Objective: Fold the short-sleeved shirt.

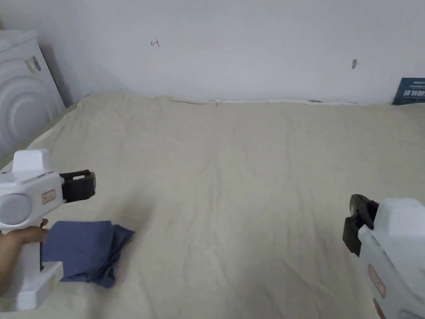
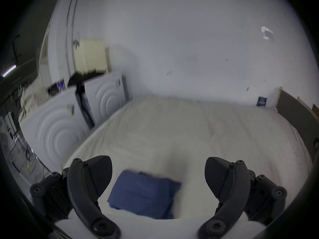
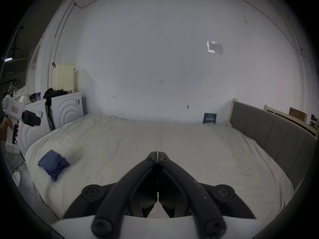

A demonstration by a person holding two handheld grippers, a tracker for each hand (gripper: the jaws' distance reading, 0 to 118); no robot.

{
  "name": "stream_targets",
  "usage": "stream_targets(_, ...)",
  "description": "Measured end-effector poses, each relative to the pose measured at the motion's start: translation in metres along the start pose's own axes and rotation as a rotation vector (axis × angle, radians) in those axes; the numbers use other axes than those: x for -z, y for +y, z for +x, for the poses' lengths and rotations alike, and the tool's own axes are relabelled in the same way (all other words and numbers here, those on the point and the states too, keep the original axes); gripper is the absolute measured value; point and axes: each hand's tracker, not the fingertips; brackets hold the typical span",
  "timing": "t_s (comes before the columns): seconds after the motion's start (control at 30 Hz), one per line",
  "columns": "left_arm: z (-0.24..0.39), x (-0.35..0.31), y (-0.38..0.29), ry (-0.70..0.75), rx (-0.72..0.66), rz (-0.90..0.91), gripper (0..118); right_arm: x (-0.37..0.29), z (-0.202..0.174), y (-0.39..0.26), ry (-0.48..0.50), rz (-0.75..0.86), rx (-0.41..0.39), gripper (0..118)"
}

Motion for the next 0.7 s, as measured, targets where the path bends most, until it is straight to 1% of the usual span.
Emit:
stream_targets(0.13, 0.054, -0.059, 0.029, -0.049, 0.043, 0.188, 112, -0.026, 0.019, 0.025, -0.038, 0.08, -0.015, 2)
stream_targets(0.2, 0.079, -0.083, 0.037, -0.086, 0.043, 0.252, 112, -0.041, 0.025, 0.039, -0.054, 0.114, -0.019, 2)
stream_targets(0.27, 0.095, -0.087, 0.039, -0.111, 0.059, 0.319, 112, -0.051, 0.034, 0.047, -0.066, 0.139, -0.02, 2)
stream_targets(0.4, 0.149, -0.119, 0.034, -0.124, 0.052, 0.44, 112, -0.071, 0.051, 0.062, -0.097, 0.199, -0.031, 2)
stream_targets(0.53, 0.192, -0.133, 0.018, -0.142, 0.05, 0.5, 112, -0.086, 0.071, 0.067, -0.119, 0.236, -0.036, 2)
stream_targets(0.63, 0.217, -0.139, 0.005, -0.159, 0.056, 0.524, 108, -0.091, 0.085, 0.066, -0.147, 0.256, -0.049, 2)
stream_targets(0.7, 0.232, -0.14, -0.003, -0.179, 0.047, 0.527, 106, -0.096, 0.087, 0.066, -0.166, 0.268, -0.058, 2)
